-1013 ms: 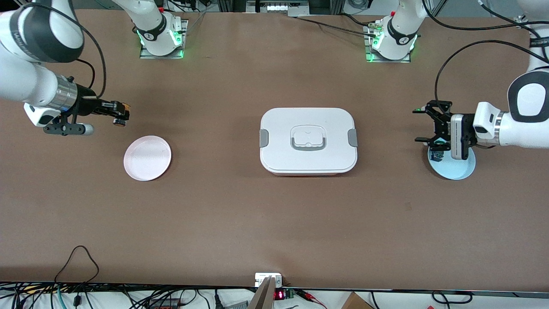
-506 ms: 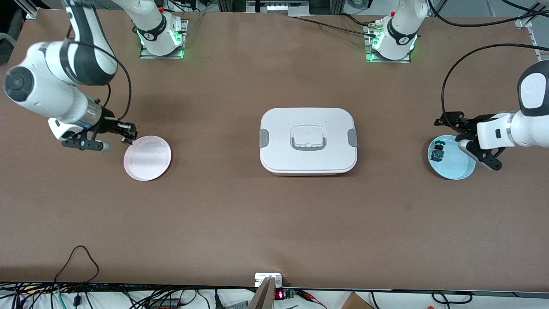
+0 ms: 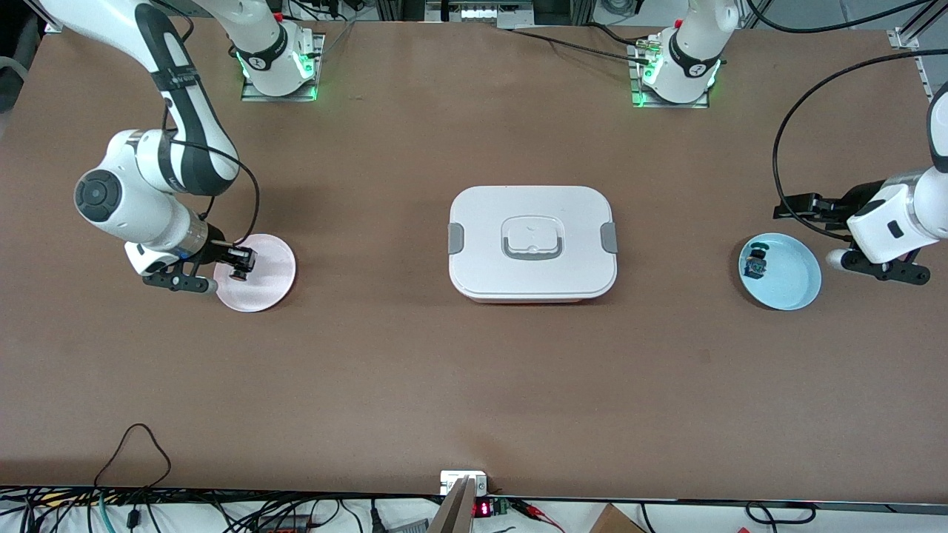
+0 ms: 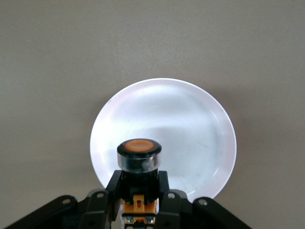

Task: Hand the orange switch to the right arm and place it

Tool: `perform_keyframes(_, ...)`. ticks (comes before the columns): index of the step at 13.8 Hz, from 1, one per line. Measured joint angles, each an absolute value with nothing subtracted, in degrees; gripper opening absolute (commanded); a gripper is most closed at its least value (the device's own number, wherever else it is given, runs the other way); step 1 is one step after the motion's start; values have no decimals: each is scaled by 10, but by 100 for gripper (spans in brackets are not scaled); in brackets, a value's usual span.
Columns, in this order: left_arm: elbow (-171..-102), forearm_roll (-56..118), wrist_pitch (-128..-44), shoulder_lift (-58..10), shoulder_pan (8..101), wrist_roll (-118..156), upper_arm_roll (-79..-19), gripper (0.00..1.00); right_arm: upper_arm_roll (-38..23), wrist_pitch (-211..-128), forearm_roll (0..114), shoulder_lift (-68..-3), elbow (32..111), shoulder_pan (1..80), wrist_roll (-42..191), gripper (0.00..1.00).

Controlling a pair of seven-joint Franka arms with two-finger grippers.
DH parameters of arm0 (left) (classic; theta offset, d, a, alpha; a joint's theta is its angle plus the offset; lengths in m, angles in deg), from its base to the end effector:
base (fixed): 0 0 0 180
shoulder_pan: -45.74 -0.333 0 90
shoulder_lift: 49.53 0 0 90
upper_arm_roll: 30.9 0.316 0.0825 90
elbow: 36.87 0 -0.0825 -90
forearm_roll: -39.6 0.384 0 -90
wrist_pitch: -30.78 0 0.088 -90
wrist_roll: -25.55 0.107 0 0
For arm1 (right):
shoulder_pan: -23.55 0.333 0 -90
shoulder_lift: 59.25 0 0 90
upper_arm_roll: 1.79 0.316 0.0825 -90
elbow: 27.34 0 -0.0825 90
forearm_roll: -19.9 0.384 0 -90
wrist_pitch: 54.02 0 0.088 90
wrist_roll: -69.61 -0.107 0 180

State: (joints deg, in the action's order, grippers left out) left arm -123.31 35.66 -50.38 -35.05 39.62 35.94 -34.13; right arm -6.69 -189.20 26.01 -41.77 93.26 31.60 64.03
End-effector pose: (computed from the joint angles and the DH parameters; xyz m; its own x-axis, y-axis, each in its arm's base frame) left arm 0.5977 0.0253 0.4968 0.9371 -0.1461 -0.3169 -0.1057 -0.9843 0.1410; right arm 0.5732 0.0335 0.2683 0.9919 -0.1151 -0.0545 -0.1174 -0.9923 -0.0406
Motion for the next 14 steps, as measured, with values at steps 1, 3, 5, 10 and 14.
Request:
perform_keyframes(1,-1228,357,-497,-352,397,344,-348,100,-67,-1895,255,-413,933,316,659,1)
perform_keyframes(3,-1223,360,-495,-355,400,322,-360,100,-67,-1897,250,-408,933,317,708,1)
perform_keyframes(5,-1221,370,-496,-355,404,316,-363,100,-67,-1916,242,-407,940,317,756,2)
perform_keyframes(10,-1181,401,-529,-356,430,240,-363,100,-69,-1966,241,-385,955,314,793,26)
perform_keyframes(14,-1167,401,-550,-356,416,238,-354,100,-69,-1971,240,-376,955,313,793,37)
